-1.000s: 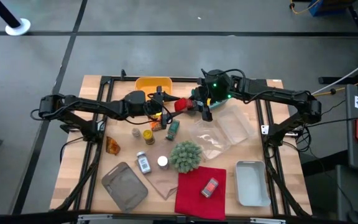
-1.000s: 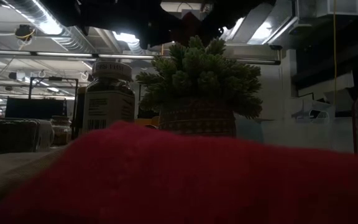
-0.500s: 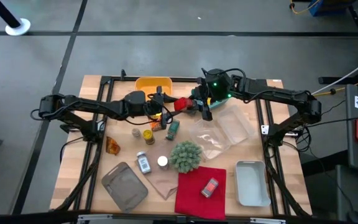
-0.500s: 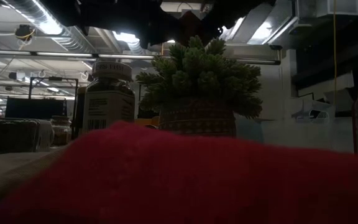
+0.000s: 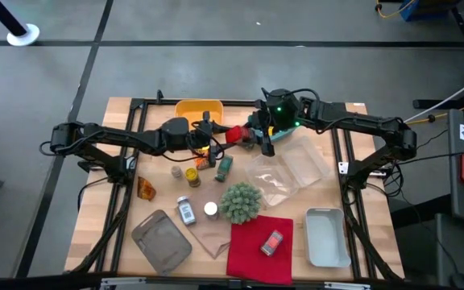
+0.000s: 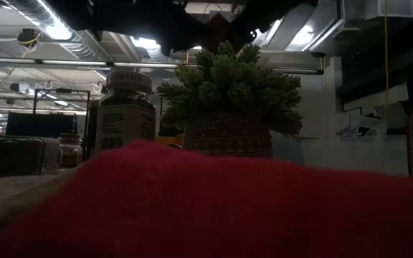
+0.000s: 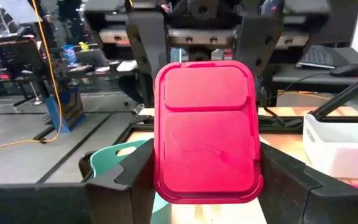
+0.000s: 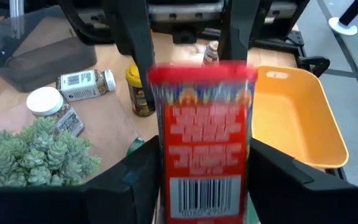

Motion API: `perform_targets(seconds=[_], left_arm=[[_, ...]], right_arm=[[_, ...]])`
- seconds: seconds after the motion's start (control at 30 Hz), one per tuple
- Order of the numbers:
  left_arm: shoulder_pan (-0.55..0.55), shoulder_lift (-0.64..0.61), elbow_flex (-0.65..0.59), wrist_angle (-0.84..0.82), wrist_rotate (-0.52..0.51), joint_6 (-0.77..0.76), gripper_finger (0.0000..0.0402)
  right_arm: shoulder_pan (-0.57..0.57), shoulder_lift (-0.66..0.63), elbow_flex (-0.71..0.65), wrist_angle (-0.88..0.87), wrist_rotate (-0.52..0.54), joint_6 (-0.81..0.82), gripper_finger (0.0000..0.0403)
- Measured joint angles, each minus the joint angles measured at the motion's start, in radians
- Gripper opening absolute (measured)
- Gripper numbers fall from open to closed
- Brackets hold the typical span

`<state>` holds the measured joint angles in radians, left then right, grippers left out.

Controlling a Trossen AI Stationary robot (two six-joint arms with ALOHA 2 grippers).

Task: Sort spices by type
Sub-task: Put the top red seasoning can into the left transparent bin

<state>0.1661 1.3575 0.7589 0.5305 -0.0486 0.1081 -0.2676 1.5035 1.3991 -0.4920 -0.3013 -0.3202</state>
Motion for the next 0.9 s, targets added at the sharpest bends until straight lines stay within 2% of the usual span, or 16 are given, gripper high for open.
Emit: perform_targets(seconds=[0.13, 0.33, 0.47, 0.6, 0.77, 0.9], left_arm=[[0.000, 0.000, 0.000, 0.003, 0.000, 0.000, 0.0200], [0.001, 0.000, 0.000, 0.001, -0.003, -0.015, 0.0200], [0.002, 0.000, 0.000, 0.006, -0.005, -0.038, 0.0200], [0.001, 0.001, 0.009, -0.006, 0.014, -0.051, 0.0200], [-0.001, 0.049, 0.108, -0.085, 0.106, -0.054, 0.0200], [-0.001, 0.147, 0.237, -0.231, 0.142, -0.055, 0.0200]], right_arm=[[0.000, -0.001, 0.000, -0.003, 0.009, 0.000, 0.0246], [0.001, -0.003, 0.005, -0.033, 0.139, 0.001, 0.0278], [0.000, -0.004, 0.072, -0.174, 0.207, 0.001, 0.0284], [0.000, -0.004, 0.170, -0.325, 0.231, 0.000, 0.0281], [-0.002, -0.006, 0.292, -0.454, 0.322, 0.000, 0.0280], [-0.002, -0.006, 0.366, -0.540, 0.421, -0.001, 0.0280]])
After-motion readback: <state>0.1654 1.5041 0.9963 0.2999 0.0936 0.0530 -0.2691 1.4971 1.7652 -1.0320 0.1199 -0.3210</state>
